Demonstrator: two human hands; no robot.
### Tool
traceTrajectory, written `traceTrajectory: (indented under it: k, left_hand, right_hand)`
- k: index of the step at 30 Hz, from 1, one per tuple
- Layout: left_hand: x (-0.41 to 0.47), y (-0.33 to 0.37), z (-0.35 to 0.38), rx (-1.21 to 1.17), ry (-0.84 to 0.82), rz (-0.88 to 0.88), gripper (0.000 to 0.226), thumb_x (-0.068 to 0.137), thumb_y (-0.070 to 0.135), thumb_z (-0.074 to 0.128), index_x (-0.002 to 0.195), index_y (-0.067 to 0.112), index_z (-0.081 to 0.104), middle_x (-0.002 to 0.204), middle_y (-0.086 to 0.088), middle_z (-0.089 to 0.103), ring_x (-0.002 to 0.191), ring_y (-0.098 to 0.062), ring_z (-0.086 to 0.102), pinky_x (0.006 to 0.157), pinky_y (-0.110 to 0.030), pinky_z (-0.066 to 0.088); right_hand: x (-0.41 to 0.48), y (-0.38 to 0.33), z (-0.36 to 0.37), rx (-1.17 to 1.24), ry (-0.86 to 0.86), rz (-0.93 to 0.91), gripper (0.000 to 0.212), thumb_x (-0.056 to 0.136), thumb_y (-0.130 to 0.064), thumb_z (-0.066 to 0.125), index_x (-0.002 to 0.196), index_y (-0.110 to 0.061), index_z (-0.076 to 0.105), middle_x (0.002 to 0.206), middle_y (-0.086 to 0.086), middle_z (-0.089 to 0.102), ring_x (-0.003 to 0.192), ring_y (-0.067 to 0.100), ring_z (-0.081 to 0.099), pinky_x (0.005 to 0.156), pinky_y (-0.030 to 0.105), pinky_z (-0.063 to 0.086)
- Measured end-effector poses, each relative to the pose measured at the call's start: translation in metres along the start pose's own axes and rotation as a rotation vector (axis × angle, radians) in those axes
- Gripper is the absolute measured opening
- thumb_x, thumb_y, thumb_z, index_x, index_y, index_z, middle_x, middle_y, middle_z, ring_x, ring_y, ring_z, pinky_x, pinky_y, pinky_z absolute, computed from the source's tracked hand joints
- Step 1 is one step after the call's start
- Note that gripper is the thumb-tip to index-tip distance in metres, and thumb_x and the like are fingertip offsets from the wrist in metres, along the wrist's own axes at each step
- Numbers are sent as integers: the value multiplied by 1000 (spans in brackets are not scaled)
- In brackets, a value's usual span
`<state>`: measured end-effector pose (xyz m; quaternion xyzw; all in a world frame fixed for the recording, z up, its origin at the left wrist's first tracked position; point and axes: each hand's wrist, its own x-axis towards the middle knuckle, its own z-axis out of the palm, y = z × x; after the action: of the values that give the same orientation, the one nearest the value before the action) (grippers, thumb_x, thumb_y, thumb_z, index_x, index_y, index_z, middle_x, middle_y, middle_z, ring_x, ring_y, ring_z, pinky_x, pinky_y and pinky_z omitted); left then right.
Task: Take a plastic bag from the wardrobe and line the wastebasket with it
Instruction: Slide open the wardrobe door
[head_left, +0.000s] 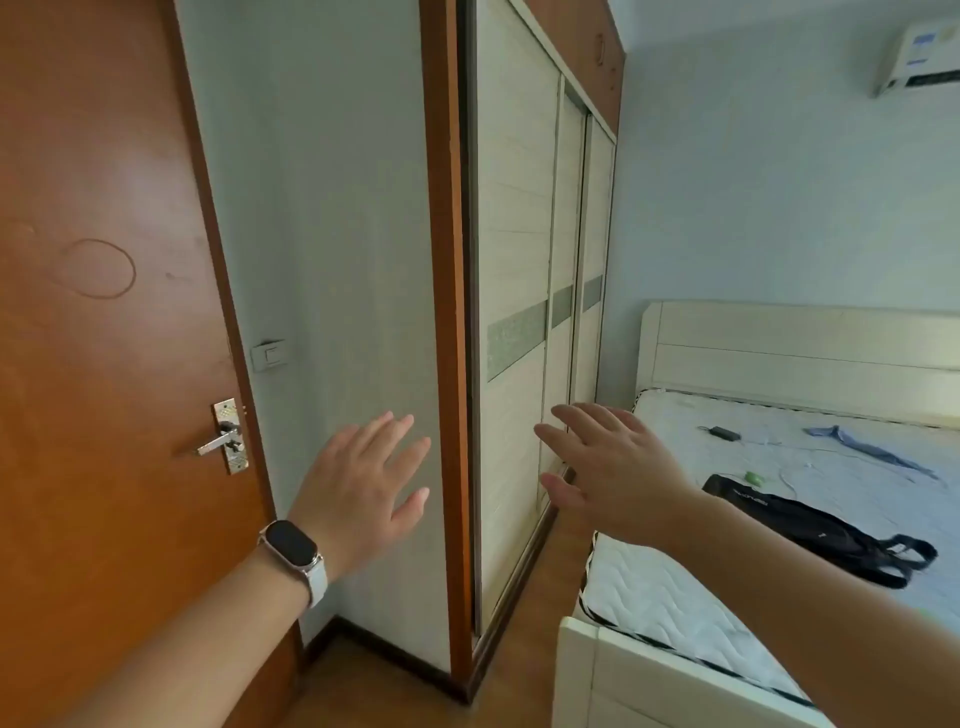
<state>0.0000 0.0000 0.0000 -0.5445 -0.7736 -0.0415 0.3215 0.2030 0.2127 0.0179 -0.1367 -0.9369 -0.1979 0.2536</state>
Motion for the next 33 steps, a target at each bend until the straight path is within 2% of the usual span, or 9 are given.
traceTrajectory:
  k: [4, 11, 14, 19, 23, 28, 33]
  left_hand:
    - [4, -17, 19, 38, -37, 40, 56, 91, 50, 34, 130, 17, 56, 136, -14, 56, 126, -34, 53, 98, -51, 48]
    - [36, -9, 58, -15, -69, 57, 55, 89, 49, 37, 132, 18, 55, 136, -13, 56, 126, -33, 53, 97, -50, 48]
    - [60, 5, 80, -23, -69, 58, 54, 89, 49, 39, 130, 18, 57, 135, -13, 57, 125, -32, 54, 96, -50, 48]
    - [118, 32, 108, 2, -120, 45, 55, 89, 51, 37, 130, 19, 58, 135, -12, 57, 125, -32, 54, 95, -50, 49]
    - [174, 58, 128, 19, -145, 22, 55, 89, 52, 38, 129, 20, 59, 134, -11, 59, 123, -32, 55, 92, -49, 50]
    - [237, 89, 149, 27, -131, -12, 55, 89, 53, 39, 129, 21, 58, 134, -10, 58, 125, -31, 54, 94, -48, 48]
    - [277, 99, 166, 43, -135, -34, 55, 89, 53, 38, 129, 21, 58, 134, -10, 58, 124, -31, 54, 94, -50, 49]
  right_hand:
    - [12, -13, 16, -12, -57, 12, 52, 93, -56, 33, 130, -25, 54, 132, 2, 60, 121, 25, 57, 97, 44, 50]
    - [21, 10, 53, 60, -142, 23, 57, 95, -58, 28, 140, -27, 42, 144, 0, 48, 135, 25, 44, 110, 45, 39]
    - [26, 37, 80, 65, -127, 31, 55, 95, -58, 32, 139, -26, 44, 141, 1, 51, 131, 26, 48, 107, 45, 42]
    - [43, 93, 125, 136, -119, 26, 56, 94, -58, 29, 135, -25, 48, 137, 3, 56, 126, 27, 54, 103, 45, 46]
    - [57, 150, 155, 169, -53, 11, 52, 92, -56, 38, 132, -23, 51, 132, 3, 59, 122, 26, 57, 99, 44, 50]
    - [76, 222, 187, 163, -30, -9, 53, 94, -57, 36, 135, -24, 49, 135, 2, 58, 125, 24, 55, 102, 43, 46]
    - [93, 260, 215, 216, -51, -22, 56, 95, -58, 33, 137, -24, 47, 139, 4, 55, 129, 27, 52, 106, 46, 44]
